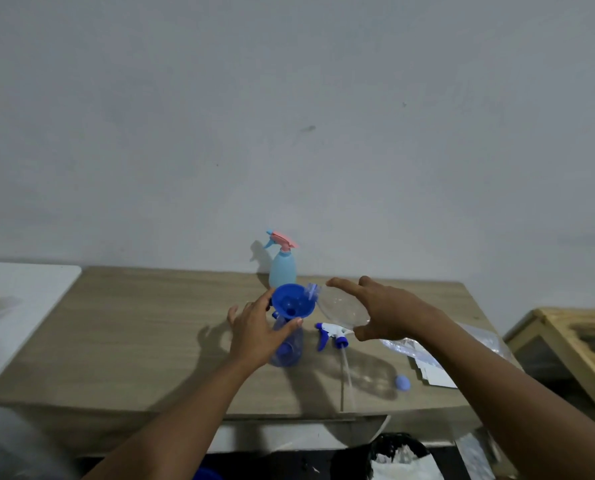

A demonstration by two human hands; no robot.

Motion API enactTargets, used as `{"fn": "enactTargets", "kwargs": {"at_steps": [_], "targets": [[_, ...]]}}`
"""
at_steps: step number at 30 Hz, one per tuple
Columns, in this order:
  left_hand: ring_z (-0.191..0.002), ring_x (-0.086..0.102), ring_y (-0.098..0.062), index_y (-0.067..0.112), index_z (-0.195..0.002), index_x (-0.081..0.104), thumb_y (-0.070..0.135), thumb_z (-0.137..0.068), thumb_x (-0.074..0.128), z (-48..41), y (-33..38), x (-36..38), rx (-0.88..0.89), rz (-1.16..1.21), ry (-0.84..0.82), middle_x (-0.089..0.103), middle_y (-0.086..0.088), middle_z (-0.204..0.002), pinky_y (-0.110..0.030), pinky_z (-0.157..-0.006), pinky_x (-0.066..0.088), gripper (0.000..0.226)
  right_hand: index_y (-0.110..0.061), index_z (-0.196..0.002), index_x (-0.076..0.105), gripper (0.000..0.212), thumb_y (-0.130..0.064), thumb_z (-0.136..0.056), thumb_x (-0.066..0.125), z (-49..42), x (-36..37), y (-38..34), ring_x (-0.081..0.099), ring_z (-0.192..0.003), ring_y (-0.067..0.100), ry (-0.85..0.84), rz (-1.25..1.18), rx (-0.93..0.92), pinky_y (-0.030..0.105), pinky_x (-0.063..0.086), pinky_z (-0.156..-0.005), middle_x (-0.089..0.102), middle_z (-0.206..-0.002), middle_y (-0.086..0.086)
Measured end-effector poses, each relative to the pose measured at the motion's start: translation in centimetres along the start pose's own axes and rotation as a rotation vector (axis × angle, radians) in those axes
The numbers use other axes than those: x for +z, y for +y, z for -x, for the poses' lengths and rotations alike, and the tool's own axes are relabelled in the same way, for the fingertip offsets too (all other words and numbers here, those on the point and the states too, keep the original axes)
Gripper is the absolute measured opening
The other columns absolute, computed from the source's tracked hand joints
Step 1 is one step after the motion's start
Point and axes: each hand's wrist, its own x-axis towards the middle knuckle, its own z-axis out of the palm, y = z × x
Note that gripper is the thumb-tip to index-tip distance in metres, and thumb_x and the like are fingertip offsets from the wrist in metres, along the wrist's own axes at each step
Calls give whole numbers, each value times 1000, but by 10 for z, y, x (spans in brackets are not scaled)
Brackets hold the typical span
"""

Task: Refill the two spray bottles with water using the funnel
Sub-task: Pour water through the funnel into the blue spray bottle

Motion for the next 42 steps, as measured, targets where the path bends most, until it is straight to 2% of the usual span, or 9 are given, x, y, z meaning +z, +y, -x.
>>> {"fn": "enactTargets", "kwargs": {"at_steps": [5, 10, 15, 19, 22, 28, 38, 42], "targets": [[-100, 60, -5, 38, -130, 51, 75, -71, 66, 0, 0, 0, -4, 16, -5, 66, 18, -99, -32, -100, 19, 71, -59, -143, 13, 94, -40, -75, 74, 0, -2, 1, 57, -82, 22, -10, 47, -14, 37, 54, -73, 47, -114, -2], [-96, 60, -3, 39, -128, 53, 80, -69, 59, 0, 1, 3, 9, 10, 10, 66, 20, -99, -37, -103, 25, 73, -57, -146, 14, 94, -40, -75, 73, -3, -3, 3, 53, -78, 21, -4, 81, -25, 33, 50, -69, 47, -113, -4], [-95, 59, -3, 37, -128, 54, 81, -66, 58, 0, 5, 1, 3, 27, 29, 64, 20, -96, -28, -97, 19, 77, -55, -146, 15, 93, -42, -74, 73, -4, -4, 5, 59, -83, 26, 2, 111, -39, 34, 50, -70, 49, -116, -1], [-94, 58, -4, 36, -128, 54, 81, -64, 56, 1, 8, -1, -9, 48, 27, 63, 19, -95, -34, -103, 23, 78, -55, -147, 16, 92, -41, -75, 72, -5, -3, 6, 62, -86, 27, 16, 143, -45, 33, 48, -67, 49, -116, 0], [-97, 59, -2, 37, -130, 53, 81, -66, 59, 2, 5, 1, -4, 42, 22, 65, 20, -97, -33, -103, 21, 77, -55, -147, 16, 92, -41, -75, 72, -5, -2, 8, 65, -91, 29, 30, 154, -48, 33, 48, -67, 50, -116, 0], [-98, 60, -2, 38, -131, 52, 81, -67, 58, 1, 2, 2, -6, 27, 11, 65, 20, -98, -37, -106, 23, 78, -55, -146, 16, 91, -43, -74, 71, -6, 0, 8, 65, -87, 29, 47, 170, -52, 36, 54, -69, 50, -114, 0], [-97, 59, -3, 37, -131, 52, 80, -69, 59, 1, 5, 1, 1, 31, 2, 64, 21, -98, -39, -108, 23, 76, -55, -146, 15, 91, -44, -75, 71, -6, 4, 10, 65, -87, 29, 71, 188, -55, 34, 50, -67, 49, -116, 0], [-97, 59, -3, 38, -131, 51, 79, -69, 59, 0, 4, 1, 9, 23, 1, 65, 20, -98, -38, -106, 22, 74, -57, -144, 15, 91, -42, -74, 70, -4, 9, 13, 58, -78, 26, 87, 123, -42, 32, 46, -63, 48, -115, -1]]}}
